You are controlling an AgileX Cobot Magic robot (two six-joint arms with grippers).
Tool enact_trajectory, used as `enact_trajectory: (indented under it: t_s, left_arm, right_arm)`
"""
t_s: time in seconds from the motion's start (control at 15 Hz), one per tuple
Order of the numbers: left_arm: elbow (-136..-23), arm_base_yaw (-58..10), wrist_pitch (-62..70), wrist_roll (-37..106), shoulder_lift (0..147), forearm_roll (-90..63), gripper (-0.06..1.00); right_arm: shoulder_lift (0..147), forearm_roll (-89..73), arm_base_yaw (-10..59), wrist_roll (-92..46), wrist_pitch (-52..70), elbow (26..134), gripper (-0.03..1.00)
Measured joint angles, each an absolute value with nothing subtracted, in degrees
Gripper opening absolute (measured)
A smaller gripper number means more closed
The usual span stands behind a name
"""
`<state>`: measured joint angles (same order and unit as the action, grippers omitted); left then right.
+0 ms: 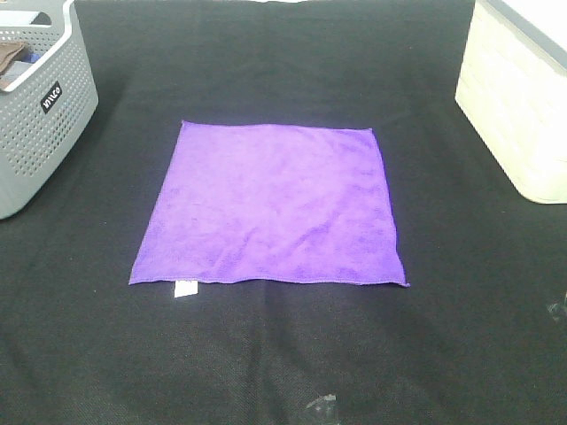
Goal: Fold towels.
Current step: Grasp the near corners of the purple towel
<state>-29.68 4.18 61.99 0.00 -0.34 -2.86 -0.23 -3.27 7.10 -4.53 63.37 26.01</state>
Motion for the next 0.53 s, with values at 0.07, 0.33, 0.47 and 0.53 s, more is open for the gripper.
enact_trajectory:
  t_s: [0.07, 0.33, 0.47, 0.53]
  left_arm:
    - [-29.68, 4.18, 61.99, 0.00, -0.34, -2.86, 0.99]
    - [-29.68, 4.18, 61.99, 0.00, -0.34, -2.86, 0.99]
    - [-29.68, 4.18, 61.99, 0.00, -0.34, -2.86, 0.99]
    - [-29.68, 4.18, 61.99, 0.00, -0.34, -2.86, 0.99]
  right_arm:
    - [-0.23, -3.27, 7.10, -4.53, 63.37, 26.01, 0.96]
    - [-0.23, -3.27, 7.10, -4.53, 63.37, 26.01, 0.96]
    - [-0.23, -3.27, 7.10, -4.53, 63.37, 26.01, 0.96]
    - [-0.23, -3.27, 7.10, -4.53, 63.37, 26.01, 0.96]
